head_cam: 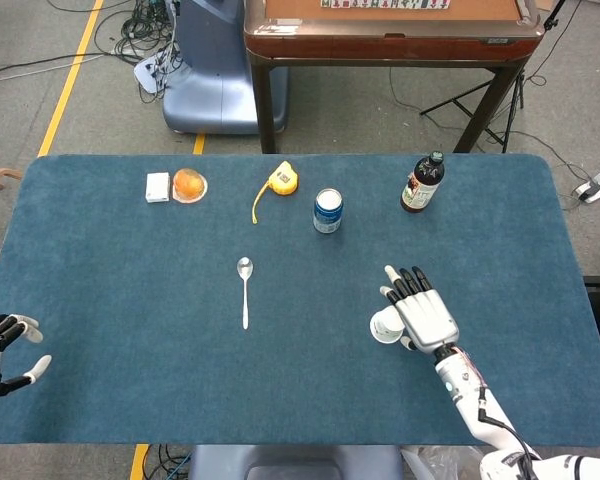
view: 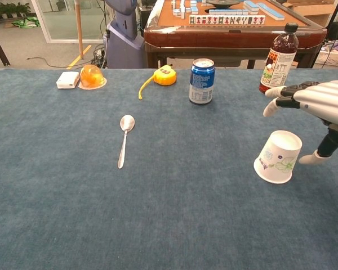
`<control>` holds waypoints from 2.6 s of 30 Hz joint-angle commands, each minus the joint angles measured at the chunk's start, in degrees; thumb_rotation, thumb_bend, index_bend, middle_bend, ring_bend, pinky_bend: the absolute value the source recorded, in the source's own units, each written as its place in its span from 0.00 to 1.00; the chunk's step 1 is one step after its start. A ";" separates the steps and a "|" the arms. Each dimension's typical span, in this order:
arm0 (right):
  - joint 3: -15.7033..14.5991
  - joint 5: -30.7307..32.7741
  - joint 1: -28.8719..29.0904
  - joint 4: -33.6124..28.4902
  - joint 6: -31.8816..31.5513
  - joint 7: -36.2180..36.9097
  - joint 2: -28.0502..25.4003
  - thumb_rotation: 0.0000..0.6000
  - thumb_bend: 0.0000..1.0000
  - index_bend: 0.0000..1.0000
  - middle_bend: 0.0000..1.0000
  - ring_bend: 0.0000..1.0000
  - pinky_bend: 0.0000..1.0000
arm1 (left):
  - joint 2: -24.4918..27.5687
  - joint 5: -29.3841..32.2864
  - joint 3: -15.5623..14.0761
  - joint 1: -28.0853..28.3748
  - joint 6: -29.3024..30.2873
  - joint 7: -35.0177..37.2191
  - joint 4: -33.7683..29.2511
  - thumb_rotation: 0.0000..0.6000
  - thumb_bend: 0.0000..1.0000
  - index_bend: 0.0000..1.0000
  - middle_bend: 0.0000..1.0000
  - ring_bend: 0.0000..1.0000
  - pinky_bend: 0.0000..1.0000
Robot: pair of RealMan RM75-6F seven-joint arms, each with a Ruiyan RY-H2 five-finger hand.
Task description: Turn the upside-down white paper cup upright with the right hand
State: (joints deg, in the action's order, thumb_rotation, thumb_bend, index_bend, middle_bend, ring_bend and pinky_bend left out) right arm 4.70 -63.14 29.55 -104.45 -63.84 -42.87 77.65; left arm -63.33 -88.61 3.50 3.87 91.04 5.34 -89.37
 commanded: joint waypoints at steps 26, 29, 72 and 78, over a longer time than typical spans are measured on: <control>-1.21 4.04 2.84 2.27 -0.64 -1.69 3.57 1.00 0.01 0.45 0.04 0.00 0.02 | 0.11 0.26 0.16 -0.14 -0.07 0.69 0.13 1.00 0.17 0.54 0.41 0.30 0.60; -1.28 3.92 2.82 2.55 -1.02 -1.30 3.67 1.00 0.01 0.48 0.05 0.00 0.02 | 0.07 0.28 0.14 -0.09 -0.23 0.72 0.18 1.00 0.17 0.54 0.41 0.30 0.60; -1.91 -21.86 -0.55 26.72 4.27 76.85 5.28 1.00 0.02 0.57 0.12 0.00 0.02 | -0.53 0.19 -0.13 0.33 -1.19 -0.35 0.17 1.00 0.17 0.54 0.41 0.30 0.60; -2.51 -23.34 -0.37 28.48 3.95 78.95 5.89 1.00 0.02 0.52 0.12 0.00 0.02 | -0.54 0.24 -0.14 0.33 -1.21 -0.36 0.22 1.00 0.17 0.54 0.41 0.30 0.60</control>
State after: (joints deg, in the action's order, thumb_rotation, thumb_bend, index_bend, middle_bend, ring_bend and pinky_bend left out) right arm 2.33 -86.28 29.14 -76.05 -59.78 35.92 83.49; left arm -63.88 -88.38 3.36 4.20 89.82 4.98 -89.15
